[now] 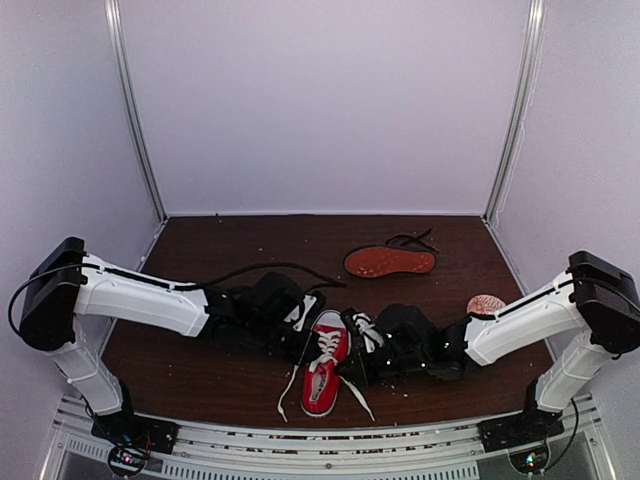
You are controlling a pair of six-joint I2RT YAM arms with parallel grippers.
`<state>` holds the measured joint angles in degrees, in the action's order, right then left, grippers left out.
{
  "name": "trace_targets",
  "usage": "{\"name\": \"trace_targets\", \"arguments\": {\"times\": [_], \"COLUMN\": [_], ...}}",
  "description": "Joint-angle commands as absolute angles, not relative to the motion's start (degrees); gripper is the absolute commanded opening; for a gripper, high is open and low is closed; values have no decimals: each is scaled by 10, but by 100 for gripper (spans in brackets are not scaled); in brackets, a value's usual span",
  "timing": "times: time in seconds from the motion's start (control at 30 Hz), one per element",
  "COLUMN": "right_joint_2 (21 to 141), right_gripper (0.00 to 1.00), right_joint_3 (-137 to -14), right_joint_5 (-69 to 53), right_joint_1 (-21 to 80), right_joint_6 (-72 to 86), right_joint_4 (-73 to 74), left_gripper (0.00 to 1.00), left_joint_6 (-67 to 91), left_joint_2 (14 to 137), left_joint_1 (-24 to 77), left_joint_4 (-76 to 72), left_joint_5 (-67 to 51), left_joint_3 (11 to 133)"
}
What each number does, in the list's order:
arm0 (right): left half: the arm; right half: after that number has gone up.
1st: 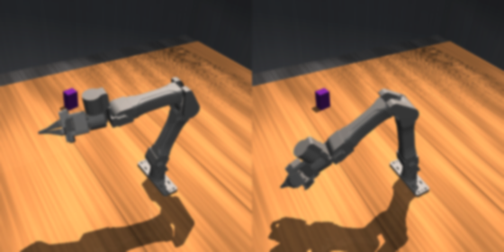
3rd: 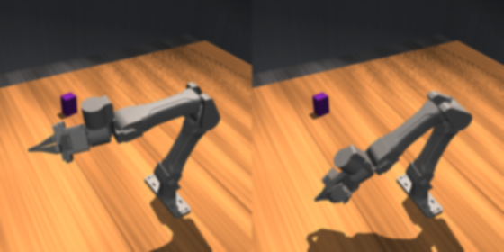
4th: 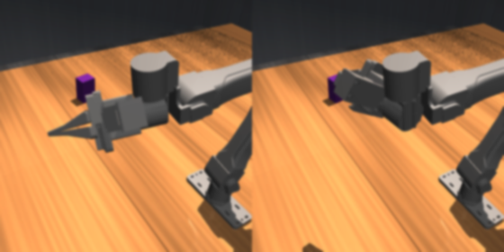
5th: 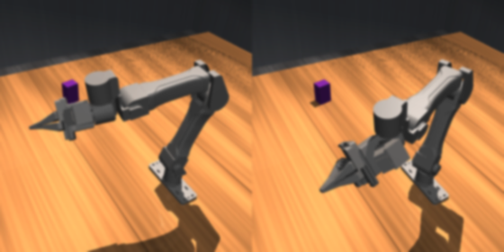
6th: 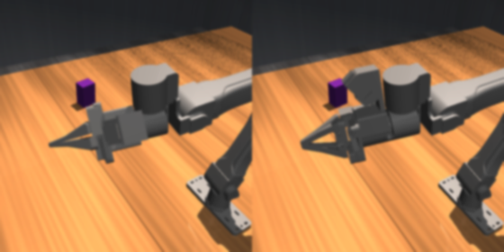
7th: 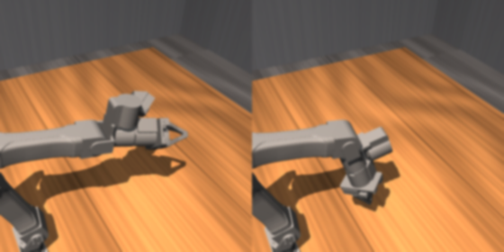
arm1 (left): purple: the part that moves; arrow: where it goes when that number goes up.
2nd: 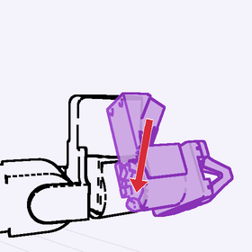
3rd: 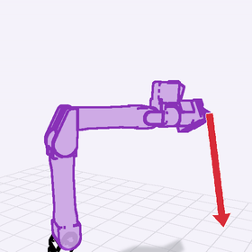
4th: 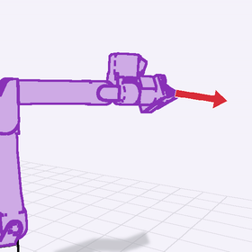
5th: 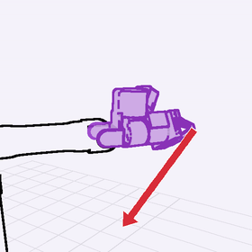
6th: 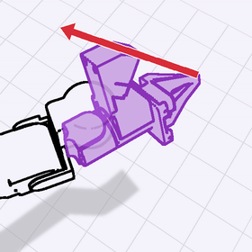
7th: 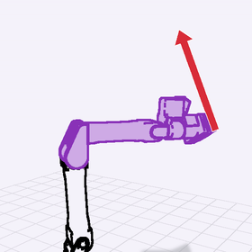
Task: Tie the shoes
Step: Cross the half-tied shoelace with the shoelace loop.
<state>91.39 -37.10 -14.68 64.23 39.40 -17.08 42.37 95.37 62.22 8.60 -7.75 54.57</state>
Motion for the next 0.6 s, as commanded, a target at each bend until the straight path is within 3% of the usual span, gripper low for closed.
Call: {"name": "trace_targets", "arguments": {"times": [0.0, 0.57], "right_joint_2": [897, 920], "right_gripper": [0, 0], "right_joint_3": [-374, -465], "right_joint_5": [-108, -104], "right_joint_1": [641, 634], "right_joint_6": [405, 357], "right_joint_4": [-150, -82], "left_gripper": [0, 0], "left_joint_6": [426, 407], "left_joint_2": [956, 949], "left_joint_1": [612, 586], "left_joint_4": [58, 24], "left_joint_5": [-69, -98], "left_joint_3": [559, 553]}}
